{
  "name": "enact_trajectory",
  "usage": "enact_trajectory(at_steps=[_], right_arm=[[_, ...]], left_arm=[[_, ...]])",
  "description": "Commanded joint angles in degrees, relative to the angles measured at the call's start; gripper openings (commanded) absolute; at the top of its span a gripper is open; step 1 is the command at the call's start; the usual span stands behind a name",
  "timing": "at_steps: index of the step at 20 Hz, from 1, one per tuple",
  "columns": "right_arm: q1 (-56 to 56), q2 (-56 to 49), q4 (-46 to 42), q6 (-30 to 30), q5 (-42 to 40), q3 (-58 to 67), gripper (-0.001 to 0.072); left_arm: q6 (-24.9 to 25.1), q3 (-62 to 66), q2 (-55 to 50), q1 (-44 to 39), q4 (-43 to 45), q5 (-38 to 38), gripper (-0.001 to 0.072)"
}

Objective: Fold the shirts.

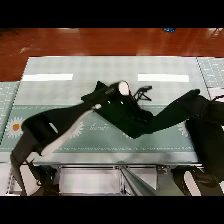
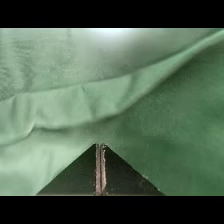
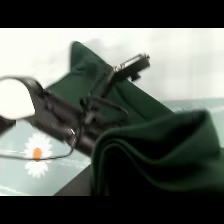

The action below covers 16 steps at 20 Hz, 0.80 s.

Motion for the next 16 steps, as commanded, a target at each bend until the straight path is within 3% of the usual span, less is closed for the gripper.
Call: enact_trajectory(at_steps=[1,6,10,16], right_arm=[[0.0,-2.3,5.8,-2.8,-0.3,2.1,0.0024],[4.5,-12.3,10.1,-7.3,-3.3,6.8,0.0024],[17.5,-27.9,9.8,-8.3,-13.5,14.5,0.0024],[31.4,-57.9,10.1,-7.8,-18.3,34.0,0.0024]], left_arm=[[0.7,1.6,6.0,9.8,5.8,-5.7,0.002],[0.3,-2.4,27.3,29.7,17.9,-6.9,0.002],[1.7,-13.6,46.8,44.6,18.4,-4.6,0.002],[2.0,-35.1,69.2,50.7,18.2,-3.5,0.0021]])
